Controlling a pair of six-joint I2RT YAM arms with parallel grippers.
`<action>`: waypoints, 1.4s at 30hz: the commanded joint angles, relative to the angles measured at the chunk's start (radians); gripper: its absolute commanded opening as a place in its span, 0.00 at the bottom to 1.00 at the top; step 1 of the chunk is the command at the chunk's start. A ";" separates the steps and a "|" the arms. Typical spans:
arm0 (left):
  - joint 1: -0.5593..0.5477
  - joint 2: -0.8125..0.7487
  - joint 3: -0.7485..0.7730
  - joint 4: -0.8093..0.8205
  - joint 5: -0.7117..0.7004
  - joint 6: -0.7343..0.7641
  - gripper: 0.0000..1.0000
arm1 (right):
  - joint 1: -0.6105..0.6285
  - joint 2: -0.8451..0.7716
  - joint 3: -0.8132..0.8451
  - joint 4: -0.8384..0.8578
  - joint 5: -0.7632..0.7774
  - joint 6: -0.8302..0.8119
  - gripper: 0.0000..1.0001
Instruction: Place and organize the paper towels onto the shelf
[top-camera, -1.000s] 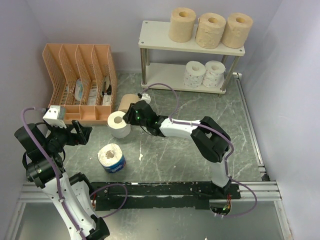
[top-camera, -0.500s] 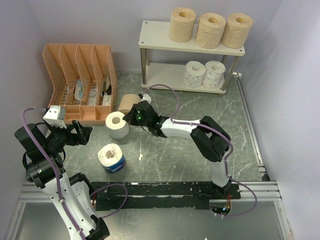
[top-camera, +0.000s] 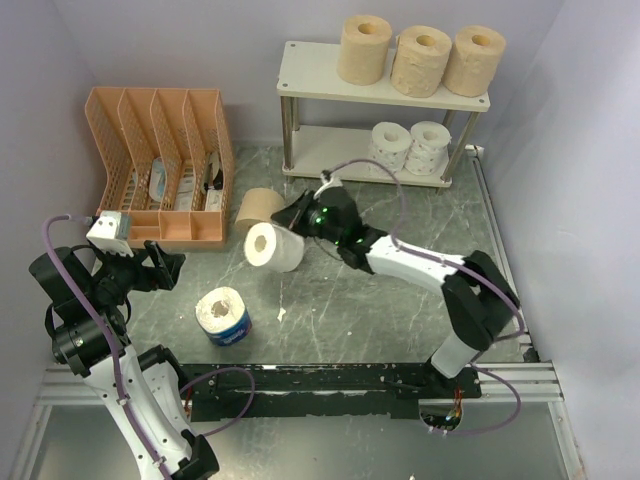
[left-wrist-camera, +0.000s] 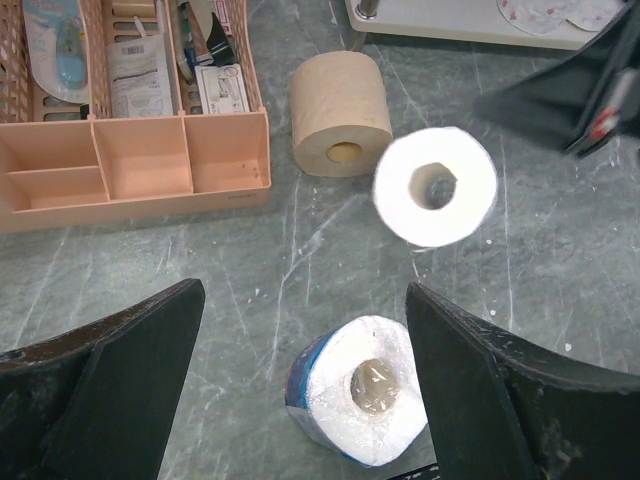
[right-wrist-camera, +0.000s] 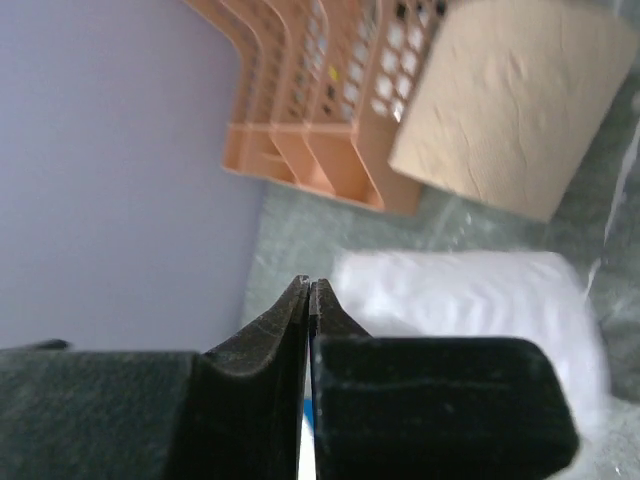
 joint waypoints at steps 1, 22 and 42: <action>-0.006 -0.011 0.002 0.021 0.026 0.012 0.94 | -0.065 -0.121 0.000 0.027 -0.014 0.052 0.00; -0.007 -0.040 0.002 0.018 0.038 0.018 0.94 | -0.119 -0.299 0.011 -0.461 0.032 -0.506 0.94; -0.008 -0.097 0.002 0.019 0.039 0.018 0.94 | -0.202 0.082 -0.060 0.192 -0.638 -0.623 0.92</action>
